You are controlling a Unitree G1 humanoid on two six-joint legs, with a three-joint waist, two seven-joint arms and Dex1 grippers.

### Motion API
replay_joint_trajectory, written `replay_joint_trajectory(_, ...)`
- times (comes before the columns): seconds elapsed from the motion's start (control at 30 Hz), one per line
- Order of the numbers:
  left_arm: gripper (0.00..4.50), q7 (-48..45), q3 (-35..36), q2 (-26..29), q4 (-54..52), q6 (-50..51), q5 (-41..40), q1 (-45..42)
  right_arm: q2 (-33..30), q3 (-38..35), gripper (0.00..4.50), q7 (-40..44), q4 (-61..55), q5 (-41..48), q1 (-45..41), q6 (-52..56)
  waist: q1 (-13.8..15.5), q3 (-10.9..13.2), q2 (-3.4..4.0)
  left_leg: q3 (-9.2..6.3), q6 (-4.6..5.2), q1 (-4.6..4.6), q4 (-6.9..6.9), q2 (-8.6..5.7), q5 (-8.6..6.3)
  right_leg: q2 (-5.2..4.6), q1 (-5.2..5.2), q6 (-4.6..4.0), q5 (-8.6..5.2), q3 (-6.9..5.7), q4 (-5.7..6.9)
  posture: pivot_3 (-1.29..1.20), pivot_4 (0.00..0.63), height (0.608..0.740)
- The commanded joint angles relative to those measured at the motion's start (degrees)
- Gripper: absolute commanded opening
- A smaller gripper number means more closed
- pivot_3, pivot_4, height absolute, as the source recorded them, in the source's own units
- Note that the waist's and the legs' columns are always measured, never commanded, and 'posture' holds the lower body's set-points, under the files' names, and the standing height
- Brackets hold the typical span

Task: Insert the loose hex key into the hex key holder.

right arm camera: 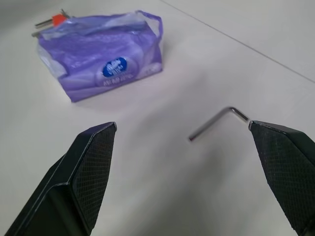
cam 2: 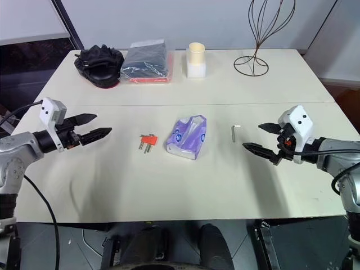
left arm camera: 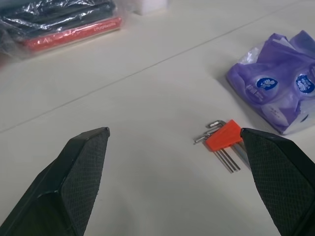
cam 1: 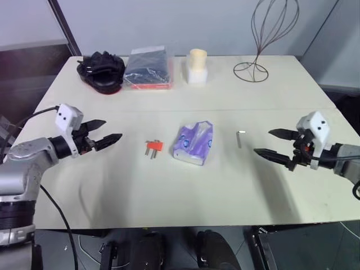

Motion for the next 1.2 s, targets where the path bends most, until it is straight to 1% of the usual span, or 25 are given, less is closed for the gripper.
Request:
replay_joint_trajectory(0.03,4.45,0.41,1.53,-0.17,-2.35,-0.3,-0.69,0.72,0.24,-1.11,4.5,-0.34,-0.81,0.43,0.1,-0.67,-0.02,0.0,0.0,0.0,0.0,0.0,0.0,0.0,0.0,0.0,0.0,0.0,0.0,0.0,0.0,0.0,0.15,0.74)
replay_joint_trajectory(0.27,4.45,2.21,3.03,-0.37,-2.83,0.4,-1.03,0.9,0.0,-0.94,4.5,-0.2,0.77,0.18,-0.8,-1.02,-0.02,0.0,0.0,0.0,0.0,0.0,0.0,0.0,0.0,0.0,0.0,0.0,0.0,0.0,0.0,0.0,0.15,0.74)
replay_joint_trajectory(0.73,4.45,2.43,2.05,-0.54,-2.21,-0.85,-0.07,0.42,0.52,0.15,4.5,-0.8,1.25,-0.67,-1.28,-2.28,-0.03,0.0,0.0,0.0,0.0,0.0,0.0,0.0,0.0,0.0,0.0,0.0,0.0,0.0,0.0,0.0,0.15,0.74)
replay_joint_trajectory(0.93,4.45,1.24,1.69,-0.03,-0.6,-1.83,0.51,-0.84,0.48,1.36,4.5,-1.06,1.93,-0.7,-3.22,-2.14,-0.04,0.0,0.0,0.0,0.0,0.0,0.0,0.0,0.0,0.0,0.0,0.0,0.0,0.0,0.0,0.0,0.15,0.74)
replay_joint_trajectory(1.07,4.45,-0.91,1.14,0.51,1.07,-3.09,0.8,-1.97,0.17,1.65,4.5,-1.04,1.81,-0.61,-3.83,-1.93,-0.04,0.0,0.0,0.0,0.0,0.0,0.0,0.0,0.0,0.0,0.0,0.0,0.0,0.0,0.0,0.0,0.15,0.74)
replay_joint_trajectory(1.1,4.45,-2.82,0.26,1.1,1.61,-3.85,1.15,-2.48,-0.04,1.8,4.5,-0.91,1.42,-0.49,-3.95,-1.74,-0.02,0.0,0.0,0.0,0.0,0.0,0.0,0.0,0.0,0.0,0.0,0.0,0.0,0.0,0.0,0.0,0.15,0.74)
replay_joint_trajectory(1.2,4.45,-11.75,-5.51,3.51,3.05,-7.7,3.67,-4.83,-1.1,3.57,4.5,0.71,-1.03,0.51,-5.29,-0.41,0.04,0.0,0.0,0.0,0.0,0.0,0.0,-0.01,0.0,0.0,0.0,-0.01,0.0,-0.01,-0.01,0.0,0.15,0.74)
